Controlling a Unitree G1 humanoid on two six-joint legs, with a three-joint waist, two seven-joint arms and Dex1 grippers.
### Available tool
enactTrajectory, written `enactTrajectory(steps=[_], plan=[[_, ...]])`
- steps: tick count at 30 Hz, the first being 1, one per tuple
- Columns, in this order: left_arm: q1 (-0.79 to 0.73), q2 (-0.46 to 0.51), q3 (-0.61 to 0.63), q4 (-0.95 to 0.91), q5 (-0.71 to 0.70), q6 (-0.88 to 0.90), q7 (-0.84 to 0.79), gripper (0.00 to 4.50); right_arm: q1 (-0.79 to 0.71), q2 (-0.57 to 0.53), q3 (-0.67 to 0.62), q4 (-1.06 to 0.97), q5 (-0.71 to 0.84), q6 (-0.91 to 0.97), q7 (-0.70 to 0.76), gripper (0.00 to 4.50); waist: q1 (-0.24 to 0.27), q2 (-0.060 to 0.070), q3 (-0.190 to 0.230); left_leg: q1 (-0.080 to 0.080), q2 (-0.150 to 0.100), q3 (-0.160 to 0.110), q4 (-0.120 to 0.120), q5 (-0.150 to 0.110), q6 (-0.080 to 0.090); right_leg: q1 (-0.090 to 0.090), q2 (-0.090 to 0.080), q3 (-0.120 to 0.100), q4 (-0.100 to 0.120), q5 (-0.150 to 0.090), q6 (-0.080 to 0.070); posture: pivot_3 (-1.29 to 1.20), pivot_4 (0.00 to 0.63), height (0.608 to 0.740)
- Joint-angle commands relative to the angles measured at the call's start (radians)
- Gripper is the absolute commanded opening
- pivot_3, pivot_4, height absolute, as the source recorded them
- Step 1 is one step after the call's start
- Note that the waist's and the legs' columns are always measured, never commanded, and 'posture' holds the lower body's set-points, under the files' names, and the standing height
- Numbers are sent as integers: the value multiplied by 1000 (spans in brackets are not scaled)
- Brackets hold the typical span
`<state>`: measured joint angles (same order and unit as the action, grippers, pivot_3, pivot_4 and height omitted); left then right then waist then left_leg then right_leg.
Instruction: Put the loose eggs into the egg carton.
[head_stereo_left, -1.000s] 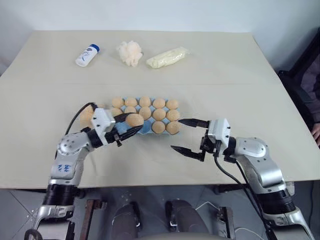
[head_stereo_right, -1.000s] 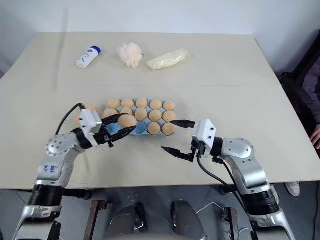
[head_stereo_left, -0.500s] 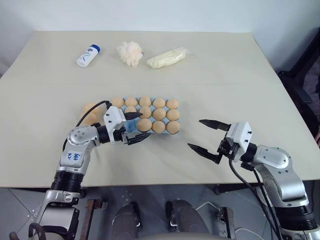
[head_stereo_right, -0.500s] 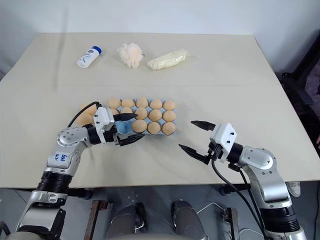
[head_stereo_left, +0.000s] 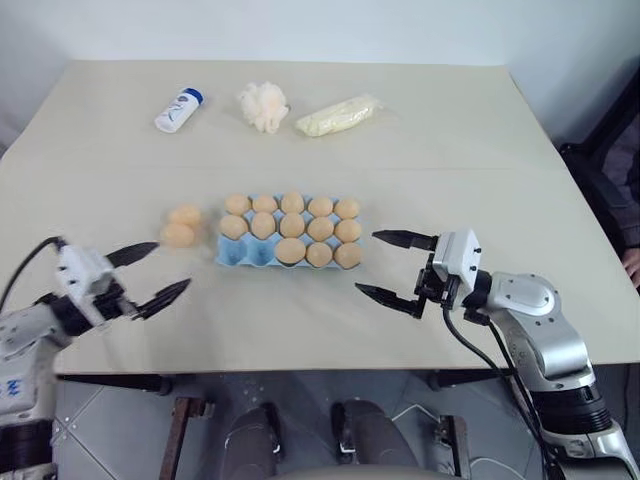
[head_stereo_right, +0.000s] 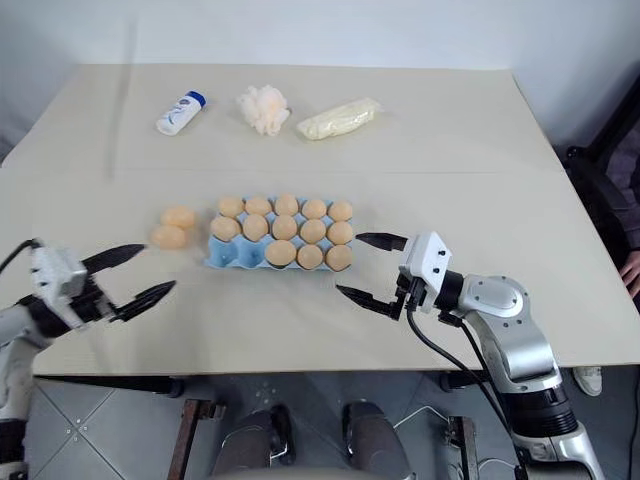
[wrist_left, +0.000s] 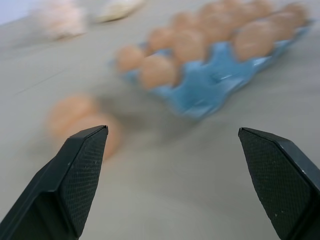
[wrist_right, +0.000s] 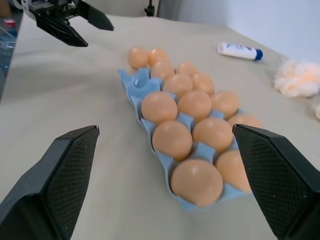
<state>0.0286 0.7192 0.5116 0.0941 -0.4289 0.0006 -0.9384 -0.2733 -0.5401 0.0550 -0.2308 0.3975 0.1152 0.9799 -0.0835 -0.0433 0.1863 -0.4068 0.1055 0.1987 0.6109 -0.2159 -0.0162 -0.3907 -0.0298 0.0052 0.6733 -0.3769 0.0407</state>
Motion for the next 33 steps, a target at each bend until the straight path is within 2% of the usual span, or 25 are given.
enactTrajectory(steps=[1,4,8,12,21,26,32,33], plan=[[70,-43,107,4,-5,-38,99,4452,-27,12,6,-2,20,-3,17,4500,-1,0,0,0,0,0,0,-1,1,0,0,0,-1,0,0,0,150,740],[118,-87,127,-17,-18,-22,149,4452,-51,17,19,12,21,-1,31,4500,-1,0,0,0,-1,0,0,-2,2,0,-1,-1,-1,0,0,0,150,740],[111,-116,107,-46,-15,-5,200,4452,-71,19,22,26,20,-1,44,4500,1,-1,-1,0,-1,0,0,-2,2,1,-1,-1,-1,0,0,0,150,740],[32,-128,38,-23,7,34,250,4452,-84,18,19,30,20,3,51,4500,1,-1,-1,0,-1,-1,0,-2,2,1,-1,-1,-1,0,0,0,150,740],[-260,-145,-122,181,131,-4,358,4452,-76,28,30,14,13,11,43,4500,-1,-1,-1,0,-1,1,0,2,5,0,1,0,-1,0,1,0,150,740],[-345,-171,-186,276,154,7,362,4452,-82,30,28,15,11,13,43,4500,0,-1,-1,0,0,2,0,4,1,-1,3,1,0,0,1,0,150,740],[-371,-181,-207,337,176,10,393,4452,-77,34,30,9,8,11,39,4500,2,-1,-1,0,0,2,1,5,0,-1,3,1,1,0,1,0,150,740],[-373,-185,-205,341,170,5,391,4273,-75,34,29,11,7,9,39,4500,3,-1,-1,0,0,2,2,5,0,-1,3,1,1,0,1,0,150,740]])
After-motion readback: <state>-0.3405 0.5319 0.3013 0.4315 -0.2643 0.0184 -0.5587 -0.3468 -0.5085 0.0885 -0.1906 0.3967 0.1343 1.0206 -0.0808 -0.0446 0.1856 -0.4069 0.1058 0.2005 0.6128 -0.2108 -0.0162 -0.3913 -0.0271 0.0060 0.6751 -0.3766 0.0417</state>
